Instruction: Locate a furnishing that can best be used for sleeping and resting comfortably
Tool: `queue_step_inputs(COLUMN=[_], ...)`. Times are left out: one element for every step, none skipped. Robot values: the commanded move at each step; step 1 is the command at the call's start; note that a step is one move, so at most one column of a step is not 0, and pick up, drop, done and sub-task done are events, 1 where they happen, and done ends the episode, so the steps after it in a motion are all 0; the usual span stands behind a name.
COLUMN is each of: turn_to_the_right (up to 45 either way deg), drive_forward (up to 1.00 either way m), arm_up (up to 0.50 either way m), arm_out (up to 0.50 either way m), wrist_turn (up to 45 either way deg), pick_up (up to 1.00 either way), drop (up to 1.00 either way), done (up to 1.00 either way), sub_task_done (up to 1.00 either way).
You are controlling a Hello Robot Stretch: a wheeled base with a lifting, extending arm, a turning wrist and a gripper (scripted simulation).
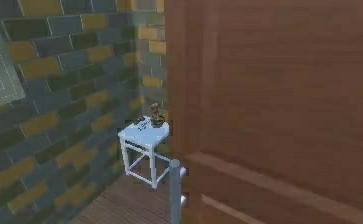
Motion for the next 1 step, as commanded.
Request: queue_step_inputs(turn_to_the_right=[-45.0], drive_forward=[0.0], arm_up=[0.0], arm_out=[0.0], wrist_turn=[0.0], pick_up=[0.0], drop=[0.0], done=[0.0], sub_task_done=[0.0])
